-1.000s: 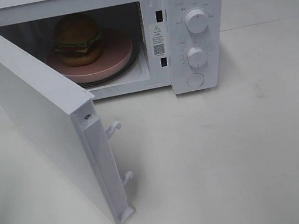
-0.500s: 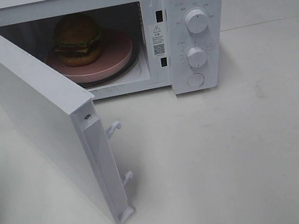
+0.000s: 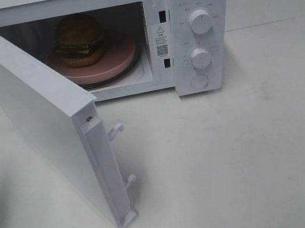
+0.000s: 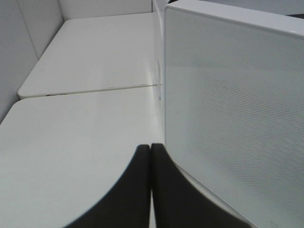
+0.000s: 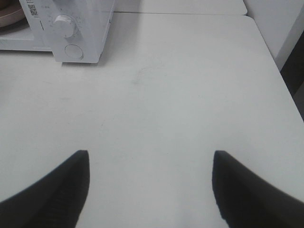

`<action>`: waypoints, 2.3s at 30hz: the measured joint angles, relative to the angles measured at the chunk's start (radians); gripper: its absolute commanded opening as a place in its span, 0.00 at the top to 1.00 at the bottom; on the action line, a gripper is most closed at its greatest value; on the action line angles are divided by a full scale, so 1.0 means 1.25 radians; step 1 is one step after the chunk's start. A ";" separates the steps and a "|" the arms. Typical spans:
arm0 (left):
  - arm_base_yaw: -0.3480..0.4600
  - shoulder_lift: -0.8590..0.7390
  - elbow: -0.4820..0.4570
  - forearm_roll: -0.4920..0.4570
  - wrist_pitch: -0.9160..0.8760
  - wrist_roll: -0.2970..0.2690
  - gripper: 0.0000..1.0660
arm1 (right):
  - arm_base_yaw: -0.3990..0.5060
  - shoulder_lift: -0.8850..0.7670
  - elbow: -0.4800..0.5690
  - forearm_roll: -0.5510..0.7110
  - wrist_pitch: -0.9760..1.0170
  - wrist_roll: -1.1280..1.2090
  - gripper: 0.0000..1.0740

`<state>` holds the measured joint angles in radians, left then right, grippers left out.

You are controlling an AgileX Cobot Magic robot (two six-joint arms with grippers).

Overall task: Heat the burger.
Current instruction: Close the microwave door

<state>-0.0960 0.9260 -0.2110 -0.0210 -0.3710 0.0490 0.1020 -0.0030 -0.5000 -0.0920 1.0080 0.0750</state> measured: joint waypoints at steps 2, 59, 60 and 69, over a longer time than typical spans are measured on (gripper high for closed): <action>-0.024 0.042 0.000 0.070 -0.038 -0.039 1.00 | 0.000 0.000 0.000 0.000 0.000 0.000 0.33; -0.496 0.717 -0.474 -0.275 -0.274 0.107 1.00 | 0.000 0.000 0.000 0.000 0.000 0.000 0.33; -0.503 0.738 -0.502 -0.303 -0.274 0.134 1.00 | 0.000 0.000 0.000 0.000 0.000 0.000 0.33; -0.506 0.802 -0.608 -0.377 -0.246 0.187 1.00 | 0.000 0.000 0.000 0.000 0.000 0.000 0.33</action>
<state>-0.7290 1.9290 -0.9710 -0.4920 -0.6780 0.2830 0.1020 -0.0030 -0.5000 -0.0920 1.0080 0.0750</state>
